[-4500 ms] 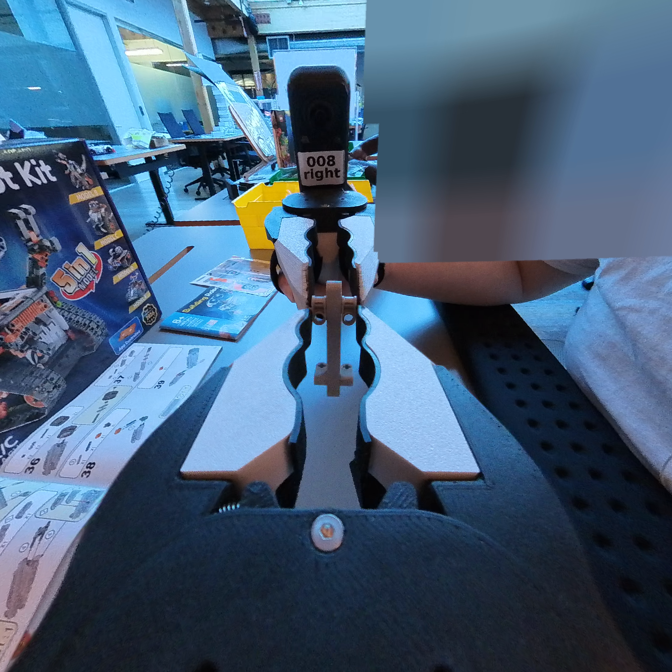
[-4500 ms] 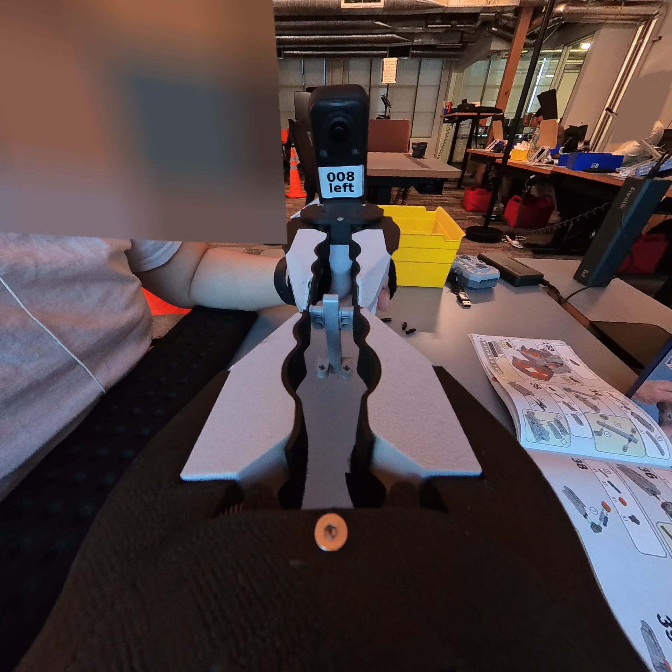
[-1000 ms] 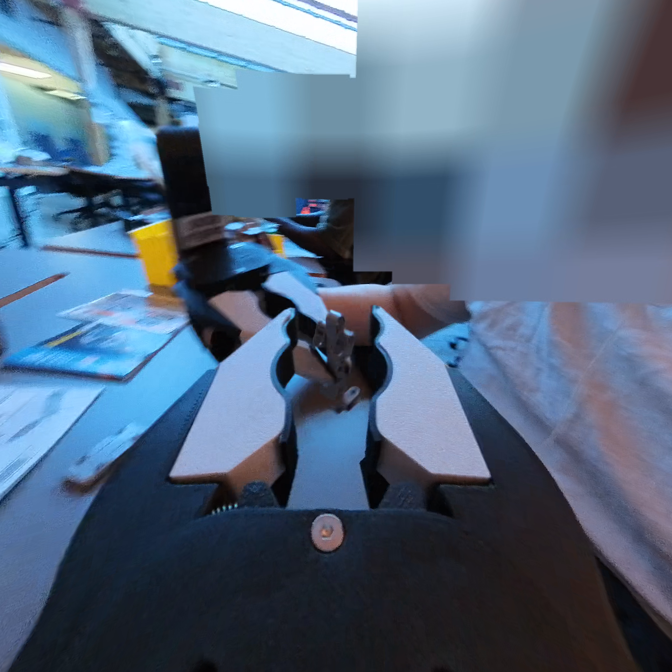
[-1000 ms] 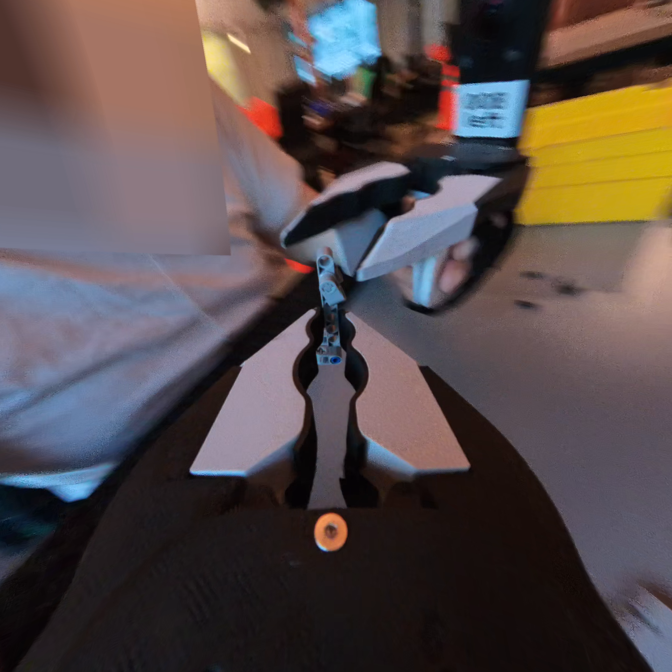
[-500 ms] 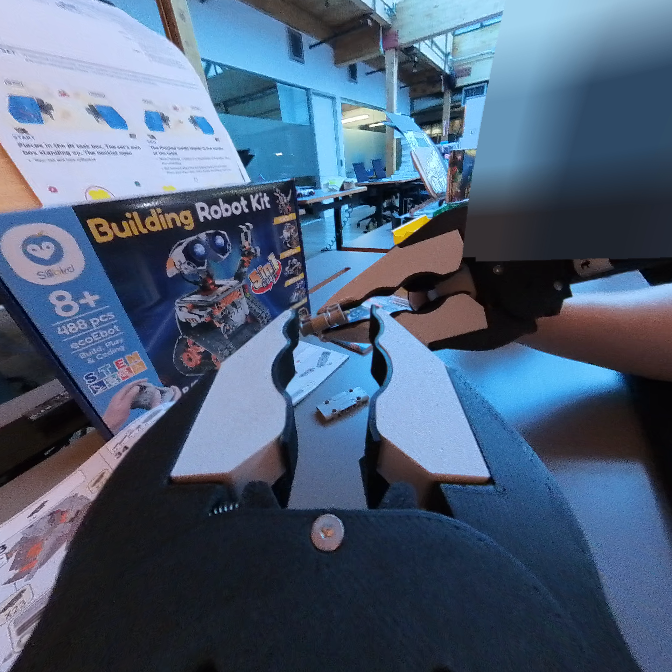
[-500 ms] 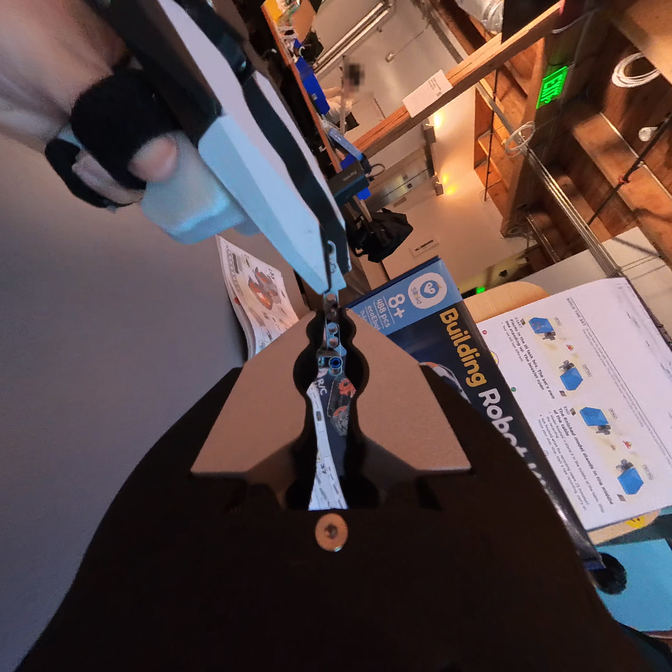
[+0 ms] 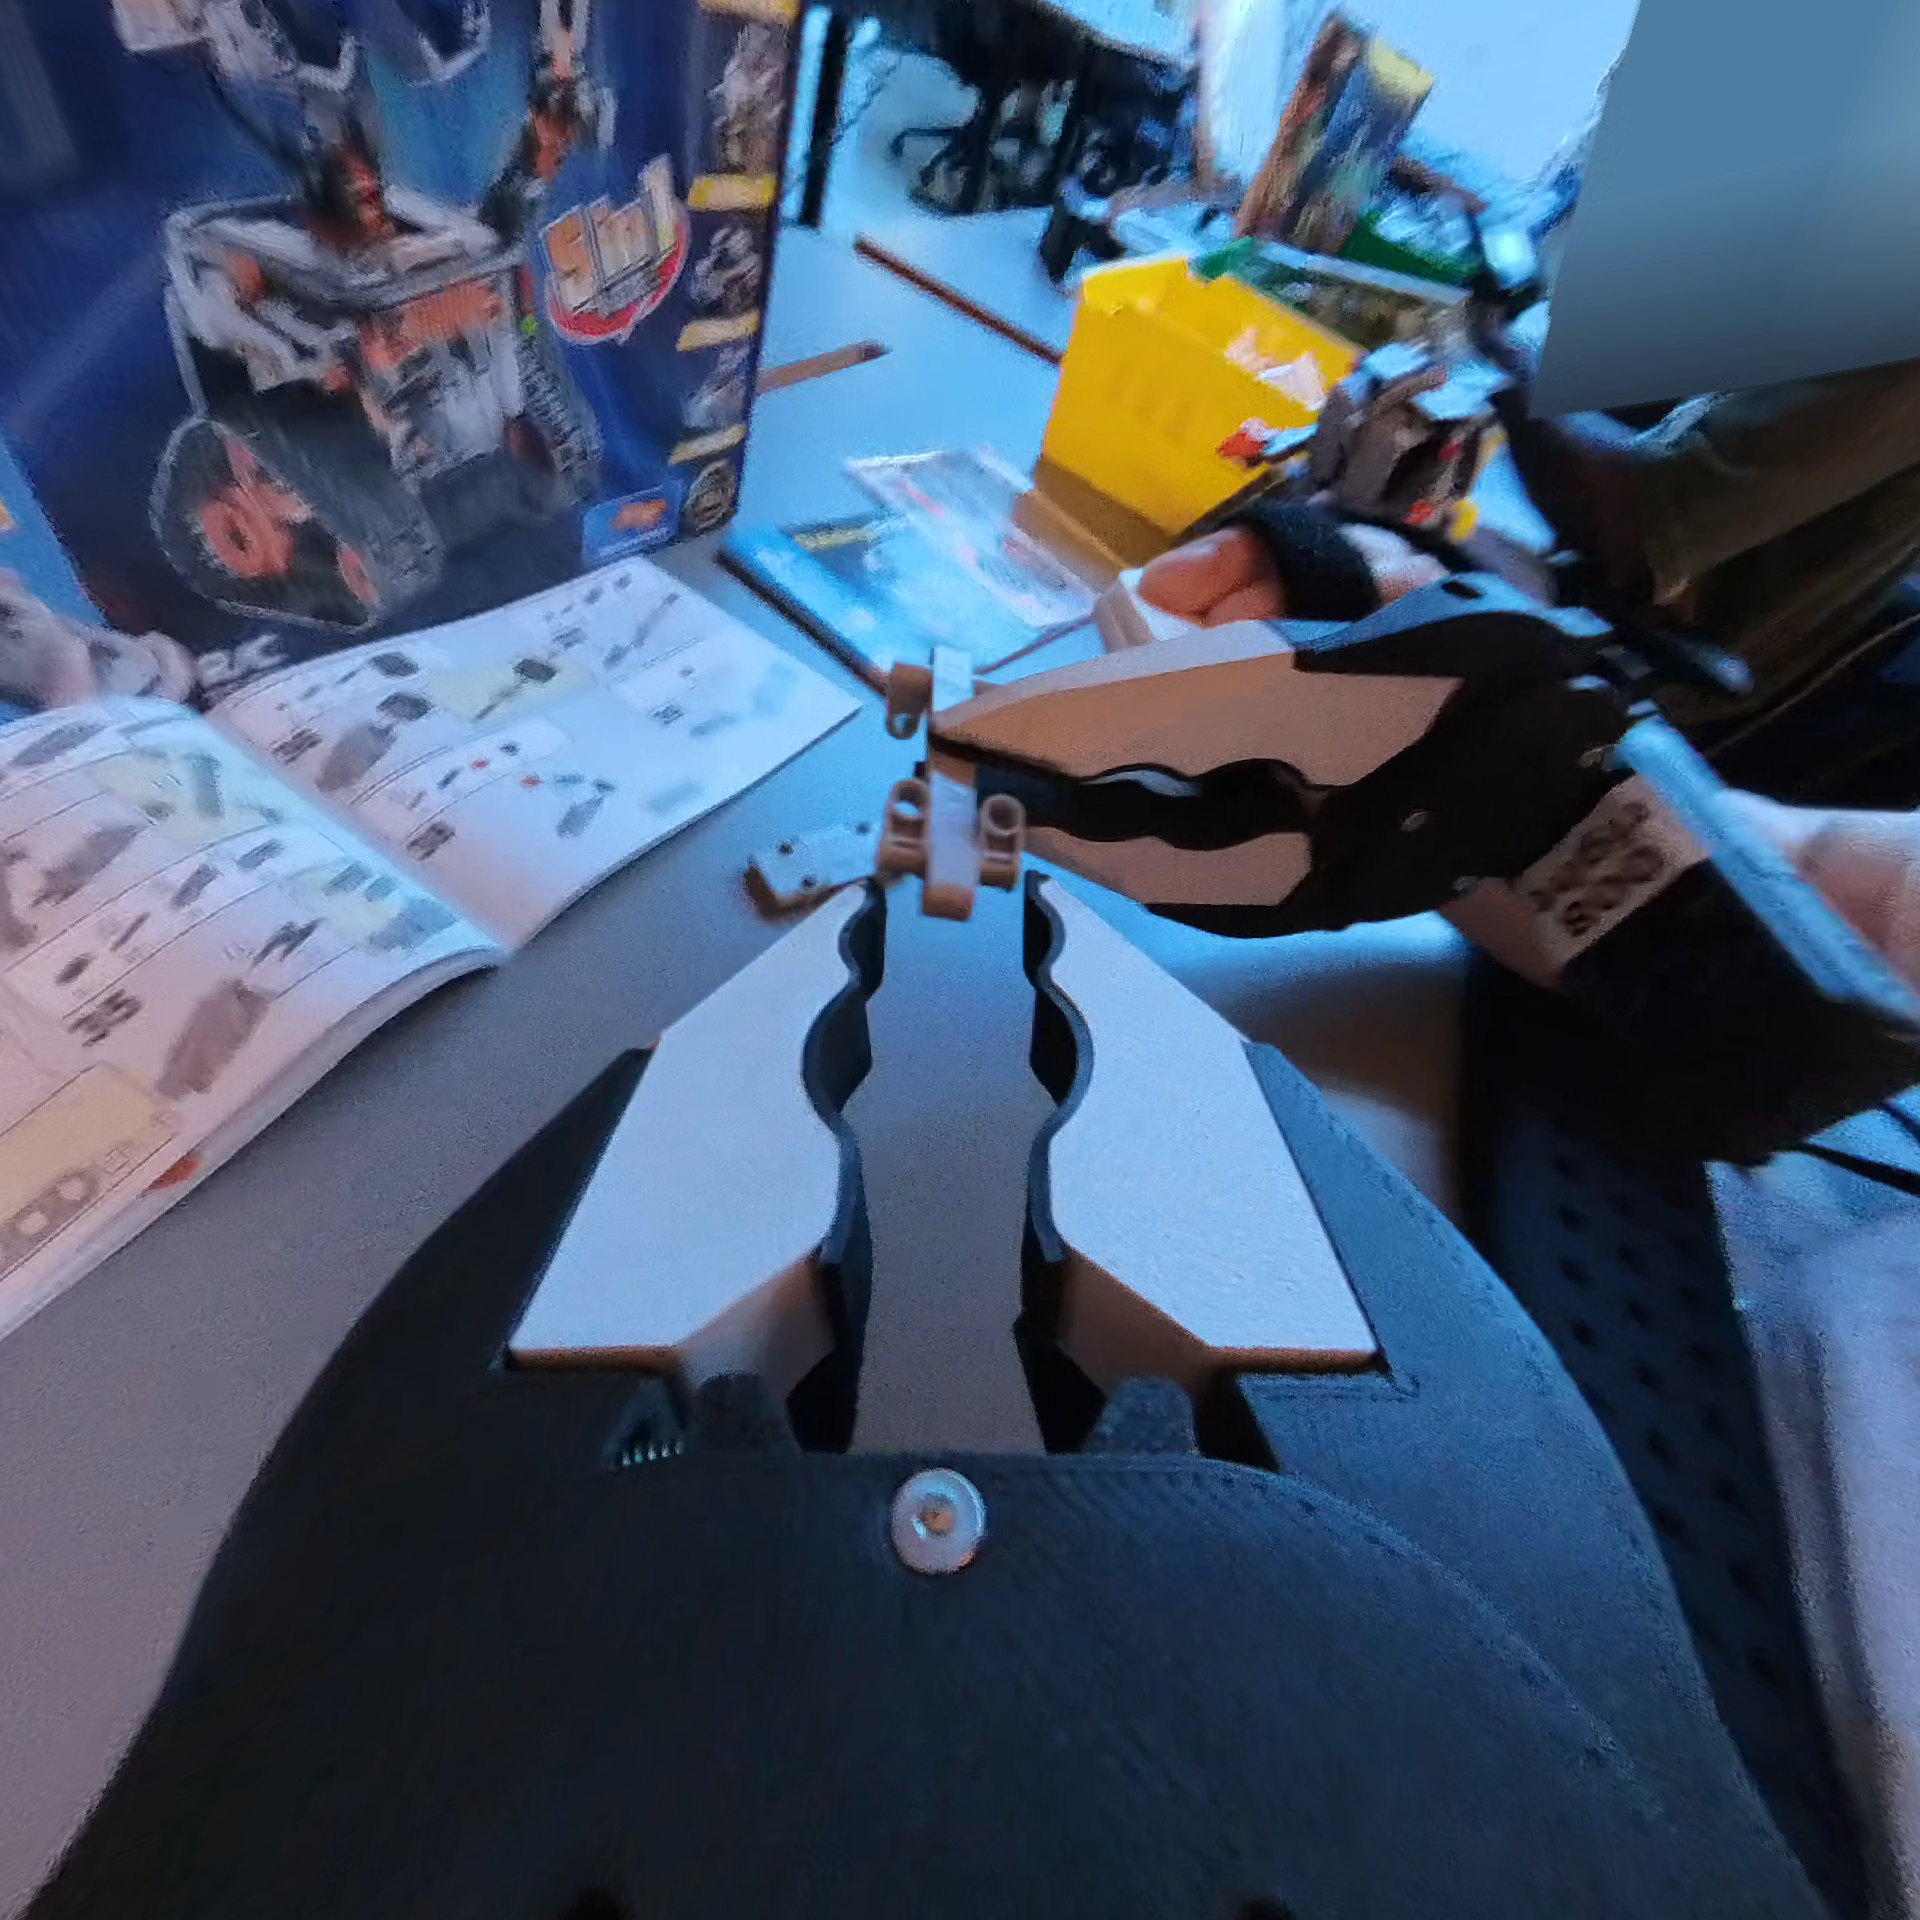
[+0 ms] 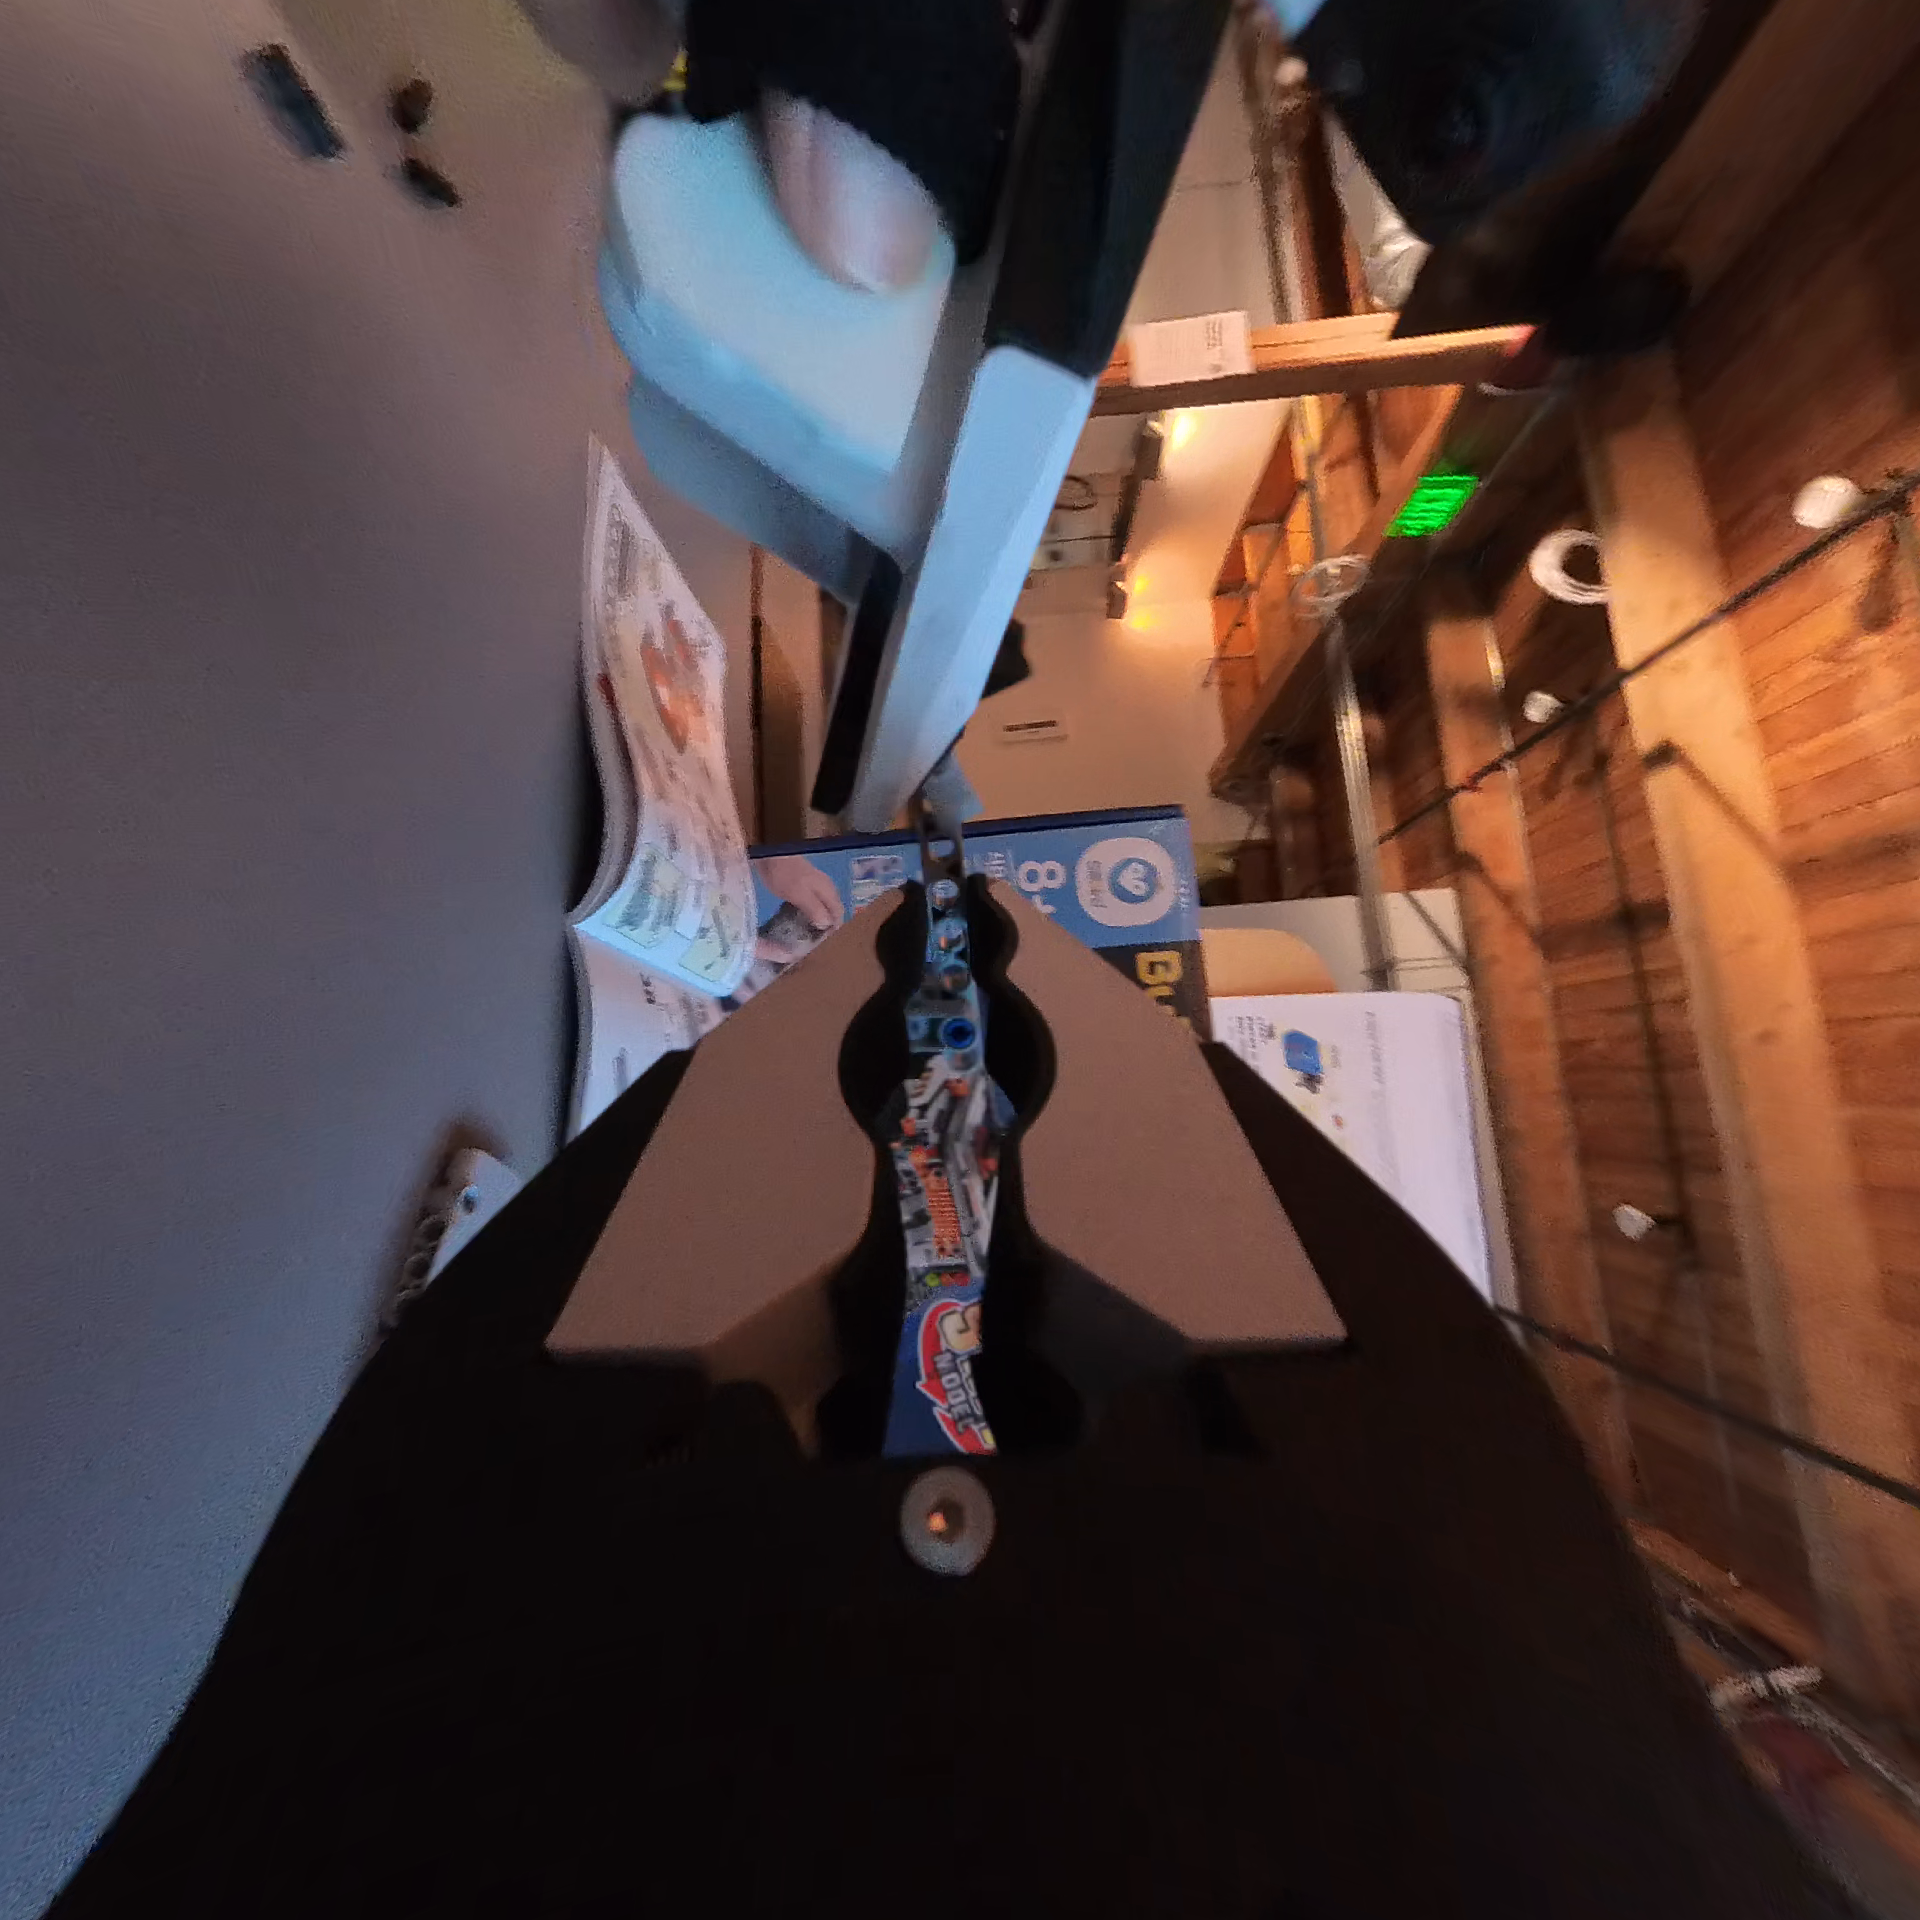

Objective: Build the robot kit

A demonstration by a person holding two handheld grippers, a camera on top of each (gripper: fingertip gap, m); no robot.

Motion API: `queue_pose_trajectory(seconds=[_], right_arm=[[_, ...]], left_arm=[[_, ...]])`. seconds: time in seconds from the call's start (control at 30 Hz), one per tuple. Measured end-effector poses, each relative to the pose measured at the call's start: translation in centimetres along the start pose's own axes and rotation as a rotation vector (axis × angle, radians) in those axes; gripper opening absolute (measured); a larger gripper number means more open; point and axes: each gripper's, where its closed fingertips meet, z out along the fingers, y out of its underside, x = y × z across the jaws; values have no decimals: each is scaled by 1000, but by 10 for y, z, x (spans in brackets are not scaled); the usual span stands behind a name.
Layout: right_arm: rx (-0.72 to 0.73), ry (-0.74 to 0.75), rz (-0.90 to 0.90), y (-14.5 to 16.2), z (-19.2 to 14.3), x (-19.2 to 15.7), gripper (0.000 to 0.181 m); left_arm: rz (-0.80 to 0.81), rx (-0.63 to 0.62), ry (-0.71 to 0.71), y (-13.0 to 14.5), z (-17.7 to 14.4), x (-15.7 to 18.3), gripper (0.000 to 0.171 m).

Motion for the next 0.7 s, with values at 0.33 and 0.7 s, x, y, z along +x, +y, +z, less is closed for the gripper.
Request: queue_pose_trajectory(seconds=[0.33, 0.7], right_arm=[[-9, 41, 179, -2, 0, 15, 7], [56, 53, -63, -15, -3, 0, 8]], left_arm=[[232, 363, -35, -43, -12, 9, 21], [51, -31, 7, -2, -6, 4, 21]])
